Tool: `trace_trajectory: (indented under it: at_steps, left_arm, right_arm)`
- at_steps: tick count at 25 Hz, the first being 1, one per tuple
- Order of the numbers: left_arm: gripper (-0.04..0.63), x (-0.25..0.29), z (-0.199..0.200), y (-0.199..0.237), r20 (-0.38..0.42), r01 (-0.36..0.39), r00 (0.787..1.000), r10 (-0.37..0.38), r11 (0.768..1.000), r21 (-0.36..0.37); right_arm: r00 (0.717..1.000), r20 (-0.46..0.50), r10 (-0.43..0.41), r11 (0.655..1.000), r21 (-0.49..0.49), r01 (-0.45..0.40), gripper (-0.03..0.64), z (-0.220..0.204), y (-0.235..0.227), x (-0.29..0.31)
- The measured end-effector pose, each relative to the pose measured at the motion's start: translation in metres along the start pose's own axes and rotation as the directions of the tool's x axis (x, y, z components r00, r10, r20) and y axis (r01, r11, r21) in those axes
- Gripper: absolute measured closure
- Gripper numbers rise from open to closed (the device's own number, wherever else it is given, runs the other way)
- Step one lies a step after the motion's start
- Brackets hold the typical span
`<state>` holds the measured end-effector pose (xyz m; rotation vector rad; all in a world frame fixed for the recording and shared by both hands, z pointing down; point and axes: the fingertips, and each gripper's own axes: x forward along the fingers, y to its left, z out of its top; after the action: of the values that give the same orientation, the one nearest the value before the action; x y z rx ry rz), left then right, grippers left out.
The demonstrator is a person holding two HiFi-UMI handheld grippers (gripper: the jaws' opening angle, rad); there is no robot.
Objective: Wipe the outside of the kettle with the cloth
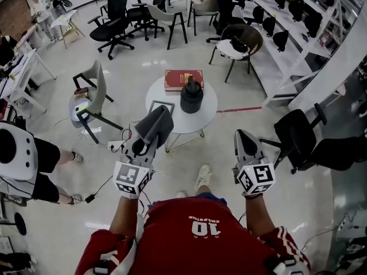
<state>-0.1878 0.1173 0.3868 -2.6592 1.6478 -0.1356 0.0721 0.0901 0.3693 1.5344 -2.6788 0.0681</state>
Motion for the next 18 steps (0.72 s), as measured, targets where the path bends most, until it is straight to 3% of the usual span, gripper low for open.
trace_trajectory:
  at_steps: [18]
  left_arm:
    - [0.546,0.064,0.004,0.019,-0.029,-0.03,0.999,0.03,1.0,0.006]
  right_arm:
    - [0.994,0.008,0.108,0.994,0.023,-0.108,0.6,0.014,-0.034,0.071]
